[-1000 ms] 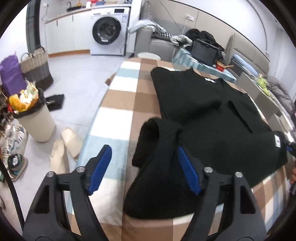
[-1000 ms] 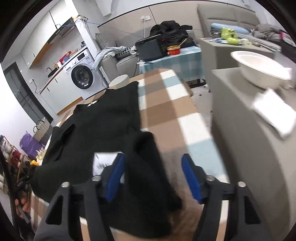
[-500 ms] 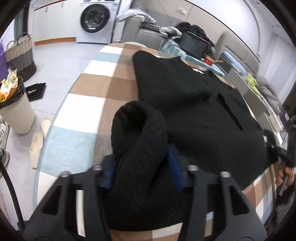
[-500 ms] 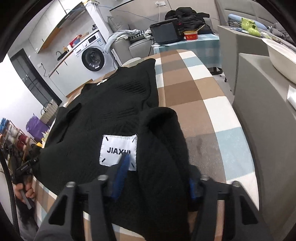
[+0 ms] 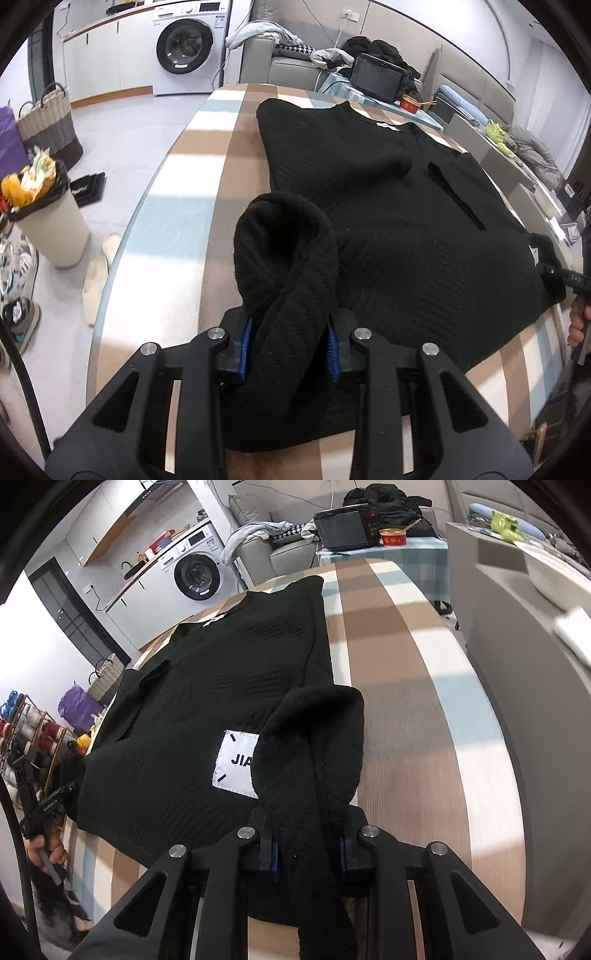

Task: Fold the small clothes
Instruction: 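Lower the folded hem onto the sweater and open both grippers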

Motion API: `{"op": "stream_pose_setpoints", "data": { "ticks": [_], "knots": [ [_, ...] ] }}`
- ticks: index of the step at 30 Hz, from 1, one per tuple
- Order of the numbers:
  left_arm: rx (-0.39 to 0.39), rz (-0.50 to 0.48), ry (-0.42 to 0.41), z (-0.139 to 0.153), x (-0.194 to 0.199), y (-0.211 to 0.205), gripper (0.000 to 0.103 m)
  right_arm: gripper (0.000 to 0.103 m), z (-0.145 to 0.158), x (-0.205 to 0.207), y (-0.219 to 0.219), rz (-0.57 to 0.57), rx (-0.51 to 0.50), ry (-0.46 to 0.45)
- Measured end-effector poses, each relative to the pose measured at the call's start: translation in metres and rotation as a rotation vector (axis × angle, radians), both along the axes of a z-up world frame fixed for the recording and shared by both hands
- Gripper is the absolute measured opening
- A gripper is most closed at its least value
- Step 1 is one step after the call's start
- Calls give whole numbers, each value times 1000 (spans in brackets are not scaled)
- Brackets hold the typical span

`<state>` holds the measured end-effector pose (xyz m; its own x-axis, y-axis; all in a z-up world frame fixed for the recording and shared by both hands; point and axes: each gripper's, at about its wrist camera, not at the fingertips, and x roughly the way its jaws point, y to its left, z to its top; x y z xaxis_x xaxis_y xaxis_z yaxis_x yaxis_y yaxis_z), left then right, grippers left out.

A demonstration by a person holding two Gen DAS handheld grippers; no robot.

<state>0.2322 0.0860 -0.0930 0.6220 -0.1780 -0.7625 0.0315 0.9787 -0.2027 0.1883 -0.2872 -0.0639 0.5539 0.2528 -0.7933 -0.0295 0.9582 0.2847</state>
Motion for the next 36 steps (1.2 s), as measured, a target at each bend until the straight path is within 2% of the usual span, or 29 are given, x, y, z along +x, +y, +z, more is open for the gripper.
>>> {"op": "stream_pose_setpoints", "data": {
  "ticks": [3,7,9,11,13,16,19,26,30,34,36],
  "knots": [
    [-9,10,5,1,-21,6,32,22,0,-25,-2,-16,18,11],
    [-9,52,-8,8,-32,14,37,39,2,-38,-9,-73,15,-10],
    [-4,81,-20,13,-38,19,38,43,7,-43,-17,-108,27,-19],
    [18,120,-40,19,-43,26,41,52,17,-56,-27,-164,35,-64],
    [27,138,-46,22,-46,31,44,53,23,-68,-36,-202,38,-98],
    [22,143,-52,27,-52,35,44,53,24,-79,-42,-216,51,-92],
    [56,153,-76,35,-61,33,44,53,25,-88,-41,-182,94,-98],
    [39,180,-92,45,-88,33,44,53,23,-102,-28,-115,123,-79],
    [34,169,-101,50,-103,30,44,53,33,-109,-13,-50,133,-114],
    [30,160,-102,54,-114,26,44,53,41,-111,-4,8,205,-169],
    [32,161,-100,54,-115,25,45,53,39,-107,-1,-1,182,-161]
  ]
}}
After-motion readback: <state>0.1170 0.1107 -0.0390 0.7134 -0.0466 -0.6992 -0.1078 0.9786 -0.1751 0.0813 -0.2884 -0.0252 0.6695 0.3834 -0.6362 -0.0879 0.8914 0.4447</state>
